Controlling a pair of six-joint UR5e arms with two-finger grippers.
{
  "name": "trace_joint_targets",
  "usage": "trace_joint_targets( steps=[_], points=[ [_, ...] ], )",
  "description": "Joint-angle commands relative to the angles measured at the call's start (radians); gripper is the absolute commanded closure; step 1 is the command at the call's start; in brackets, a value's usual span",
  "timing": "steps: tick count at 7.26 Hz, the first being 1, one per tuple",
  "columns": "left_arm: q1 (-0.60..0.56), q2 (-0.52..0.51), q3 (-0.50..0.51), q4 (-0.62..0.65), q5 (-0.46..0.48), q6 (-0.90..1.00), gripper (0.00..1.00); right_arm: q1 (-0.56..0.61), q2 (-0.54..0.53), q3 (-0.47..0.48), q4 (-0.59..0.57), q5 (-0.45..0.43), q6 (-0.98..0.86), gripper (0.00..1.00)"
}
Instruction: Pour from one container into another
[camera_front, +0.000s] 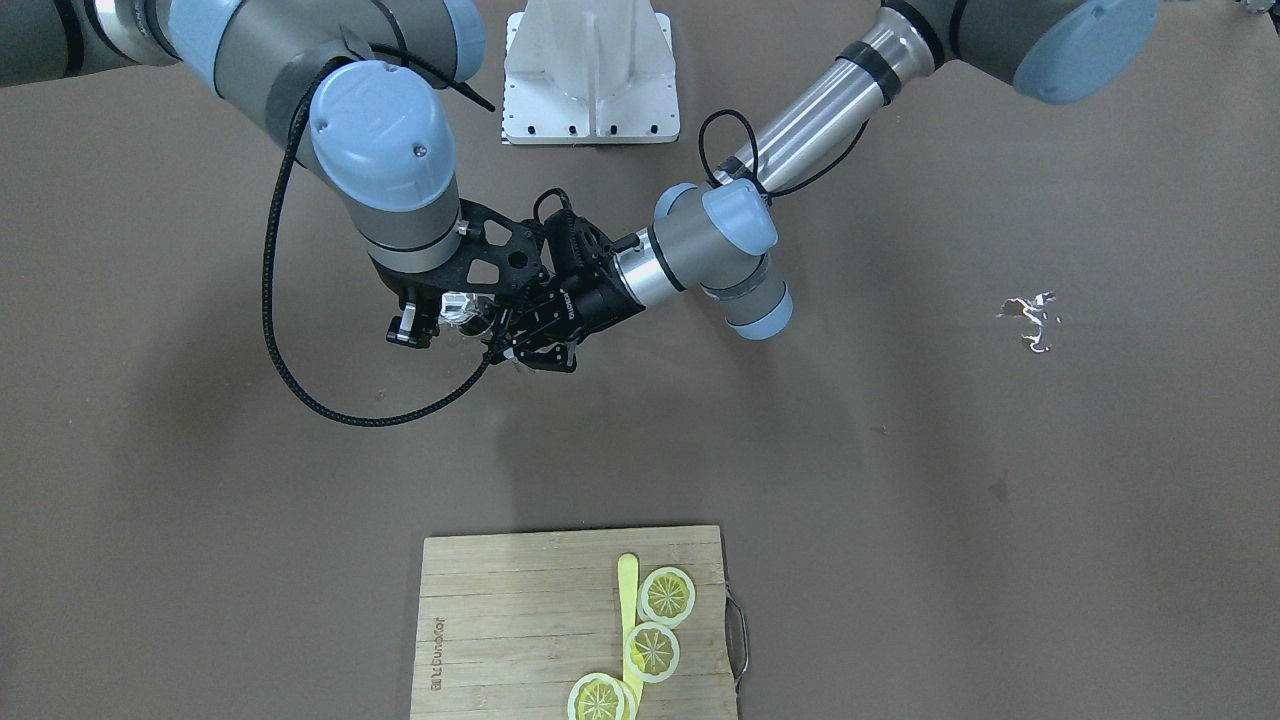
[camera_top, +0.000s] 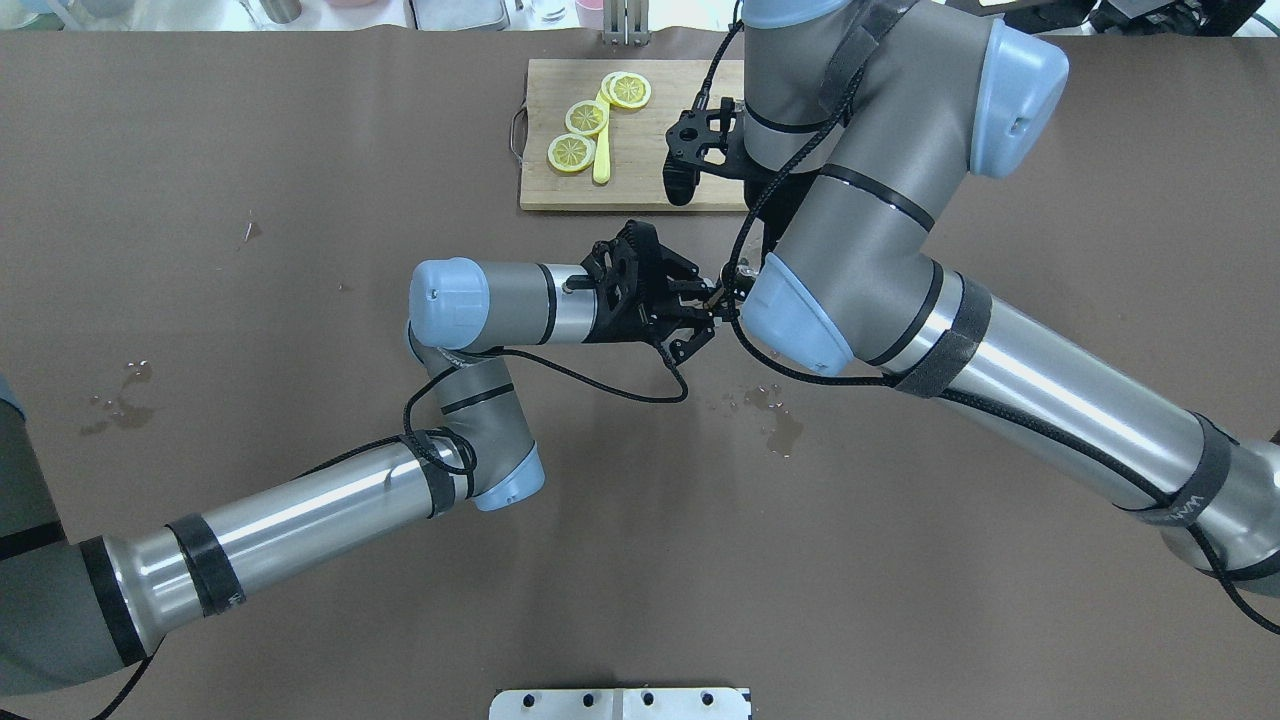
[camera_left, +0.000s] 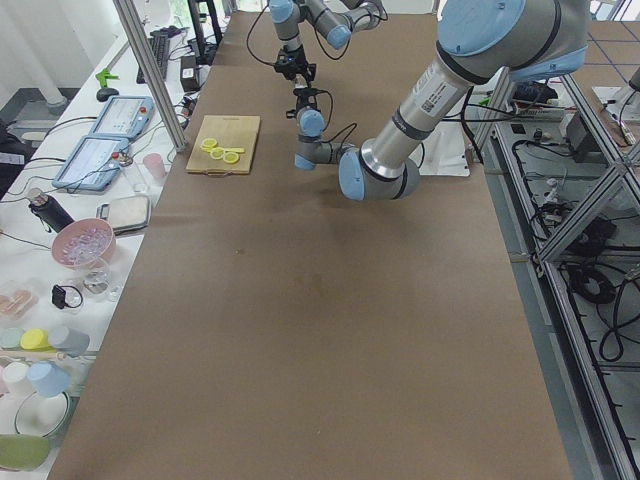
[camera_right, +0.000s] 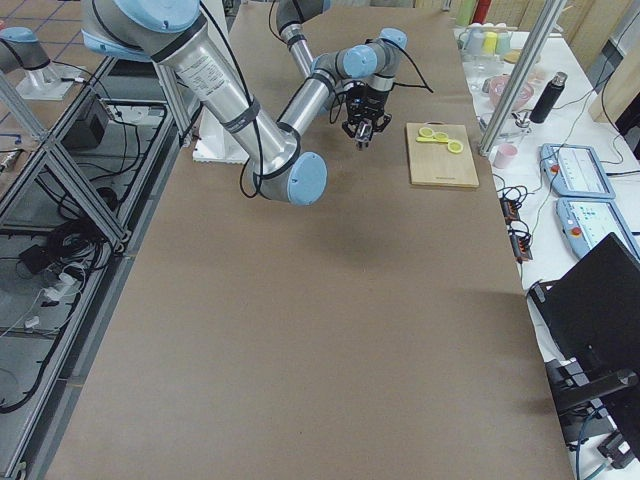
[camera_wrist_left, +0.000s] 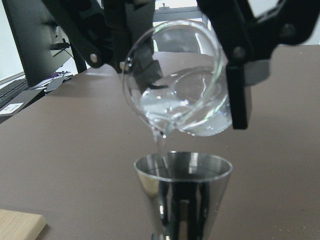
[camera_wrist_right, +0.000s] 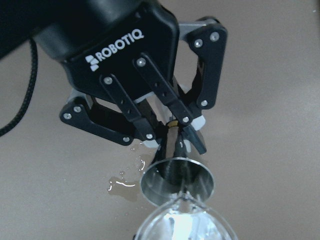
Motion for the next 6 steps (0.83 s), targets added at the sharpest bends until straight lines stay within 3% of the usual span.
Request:
trace_joint_targets(
  steps=[1,5,6],
  points=[
    [0.001,0.000,0.000,0.000,0.000,0.000,1.00,0.000,0.002,-0.003,-0.010,0.000,-0.019,1.00],
    [0.004,0.002,0.000,-0.008,0.000,0.000,1.00,0.011,-0.029,0.068,0.006,-0.008,-0.008,1.00],
    [0.004,0.002,0.000,-0.011,0.000,0.000,1.00,0.011,-0.038,0.070,0.057,-0.011,-0.005,1.00]
  ],
)
